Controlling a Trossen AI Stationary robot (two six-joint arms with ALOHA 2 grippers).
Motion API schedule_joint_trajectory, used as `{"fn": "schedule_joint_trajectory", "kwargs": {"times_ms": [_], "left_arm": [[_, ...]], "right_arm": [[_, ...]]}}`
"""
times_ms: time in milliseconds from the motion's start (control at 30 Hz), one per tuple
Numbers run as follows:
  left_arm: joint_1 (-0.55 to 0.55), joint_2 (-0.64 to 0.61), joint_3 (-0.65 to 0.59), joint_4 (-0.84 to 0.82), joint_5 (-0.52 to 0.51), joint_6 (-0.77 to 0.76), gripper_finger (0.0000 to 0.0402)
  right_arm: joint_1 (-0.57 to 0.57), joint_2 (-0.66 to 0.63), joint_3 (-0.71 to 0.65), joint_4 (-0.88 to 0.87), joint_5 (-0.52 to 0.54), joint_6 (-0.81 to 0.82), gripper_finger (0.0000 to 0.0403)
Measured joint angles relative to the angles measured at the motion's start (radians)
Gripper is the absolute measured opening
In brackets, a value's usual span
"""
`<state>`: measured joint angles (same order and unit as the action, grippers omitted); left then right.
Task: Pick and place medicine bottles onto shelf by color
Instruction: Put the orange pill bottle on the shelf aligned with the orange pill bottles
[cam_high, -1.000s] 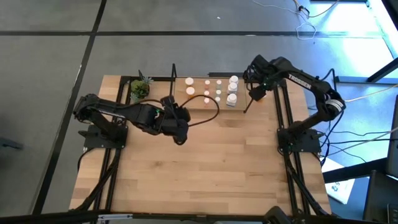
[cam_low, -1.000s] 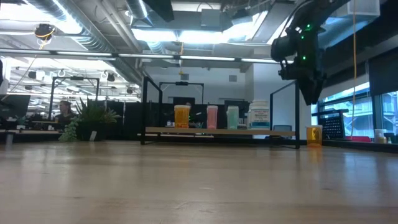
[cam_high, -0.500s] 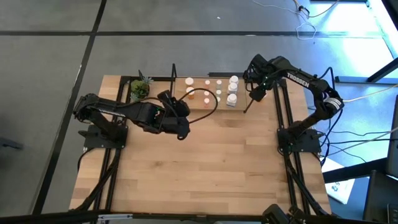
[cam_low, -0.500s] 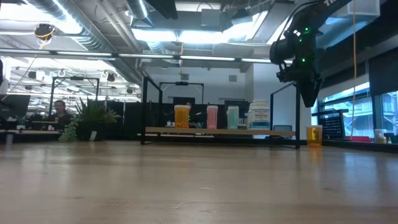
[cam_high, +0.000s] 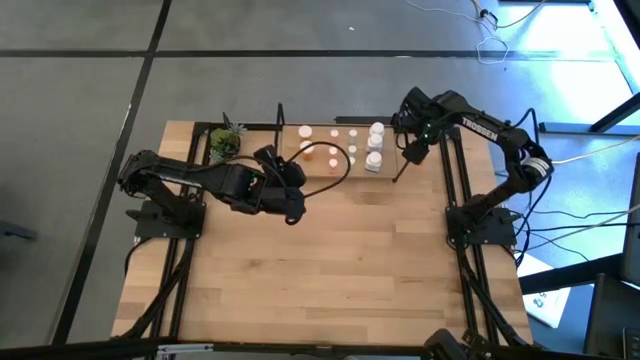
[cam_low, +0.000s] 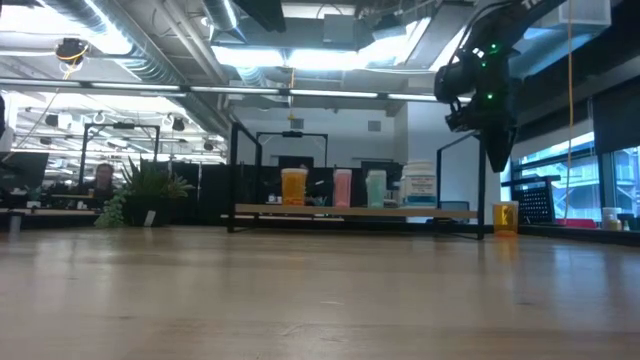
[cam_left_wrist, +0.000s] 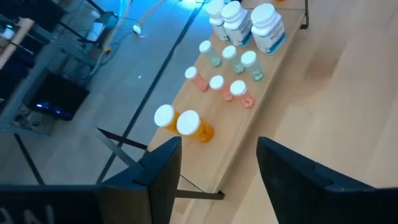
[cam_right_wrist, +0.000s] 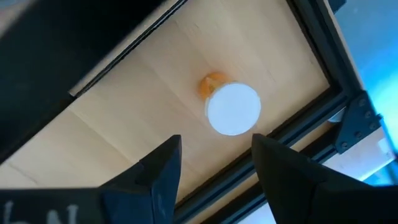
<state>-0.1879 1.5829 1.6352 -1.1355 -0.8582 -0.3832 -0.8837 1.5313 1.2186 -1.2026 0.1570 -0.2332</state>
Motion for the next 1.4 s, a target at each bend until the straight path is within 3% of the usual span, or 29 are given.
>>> {"fn": "schedule_joint_trajectory", "kwargs": {"times_ms": [133,433,733,1033,1400], "left_arm": [[0.000,0.000,0.000,0.000,0.042,0.001,0.0202],[0.007,0.000,0.000,0.000,0.033,0.055,0.0202],[0.006,0.000,0.000,0.000,0.033,0.080,0.0202],[0.006,0.000,0.000,0.000,0.033,0.080,0.0202],[0.006,0.000,0.000,0.000,0.033,0.080,0.0202]], "right_arm": [[-0.004,-0.039,-0.006,-0.012,0.007,-0.088,0.0198],[-0.018,-0.173,-0.002,0.008,0.013,-0.167,0.0198],[-0.030,-0.158,-0.049,-0.006,0.116,-0.200,0.0198],[-0.004,-0.125,-0.123,0.111,0.252,-0.164,0.0198],[-0.003,-0.123,-0.128,0.194,0.162,-0.159,0.0198]]}}
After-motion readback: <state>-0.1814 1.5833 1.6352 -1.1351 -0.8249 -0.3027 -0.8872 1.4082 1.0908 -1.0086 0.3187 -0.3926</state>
